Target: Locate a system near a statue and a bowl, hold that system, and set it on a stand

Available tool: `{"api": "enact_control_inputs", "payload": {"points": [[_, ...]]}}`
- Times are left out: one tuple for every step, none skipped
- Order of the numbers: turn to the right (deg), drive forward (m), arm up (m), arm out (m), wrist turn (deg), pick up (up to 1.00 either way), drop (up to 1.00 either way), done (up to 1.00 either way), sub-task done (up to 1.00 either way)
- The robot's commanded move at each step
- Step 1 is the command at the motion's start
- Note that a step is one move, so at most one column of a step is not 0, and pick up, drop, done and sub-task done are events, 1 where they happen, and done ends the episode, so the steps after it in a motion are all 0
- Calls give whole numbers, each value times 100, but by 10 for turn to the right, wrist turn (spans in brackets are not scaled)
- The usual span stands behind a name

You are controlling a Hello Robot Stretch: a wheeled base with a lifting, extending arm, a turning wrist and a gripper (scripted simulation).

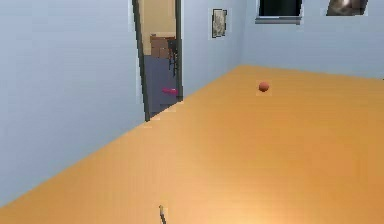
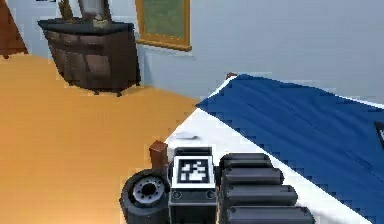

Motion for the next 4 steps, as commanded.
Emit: {"api": "enact_control_inputs", "payload": {"points": [[-30,0,0,0,0,0,0,0,0],[0,100,0,0,0,0,0,0,0],[-30,0,0,0,0,0,0,0,0],[0,100,0,0,0,0,0,0,0]]}}
